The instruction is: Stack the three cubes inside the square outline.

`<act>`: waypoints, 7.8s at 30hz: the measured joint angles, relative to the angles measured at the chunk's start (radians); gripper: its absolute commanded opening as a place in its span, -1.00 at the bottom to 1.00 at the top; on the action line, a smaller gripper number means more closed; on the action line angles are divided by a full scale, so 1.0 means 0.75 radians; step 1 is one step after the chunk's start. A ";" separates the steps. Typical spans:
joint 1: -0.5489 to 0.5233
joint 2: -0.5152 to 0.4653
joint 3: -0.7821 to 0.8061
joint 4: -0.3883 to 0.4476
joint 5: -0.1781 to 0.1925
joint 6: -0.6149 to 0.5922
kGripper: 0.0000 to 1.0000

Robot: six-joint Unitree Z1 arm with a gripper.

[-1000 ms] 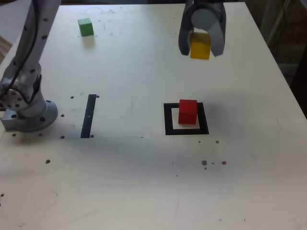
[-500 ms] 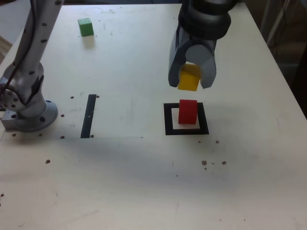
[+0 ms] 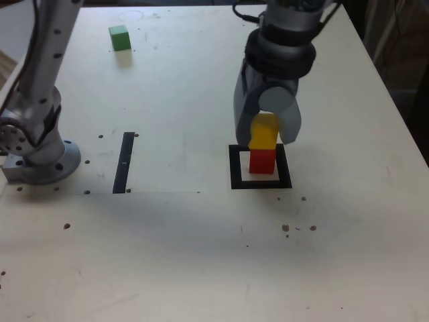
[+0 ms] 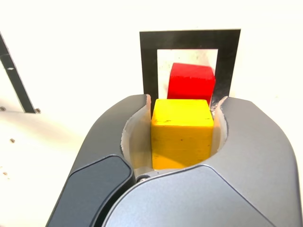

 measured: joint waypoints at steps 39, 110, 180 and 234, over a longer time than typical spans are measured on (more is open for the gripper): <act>0.013 0.036 0.043 -0.056 0.007 0.058 0.58; 1.725 -0.007 -0.022 0.005 0.370 1.083 0.99; 1.891 0.205 -0.054 -0.168 0.179 1.305 -0.79; 0.428 -0.545 0.416 0.060 0.135 0.427 -0.78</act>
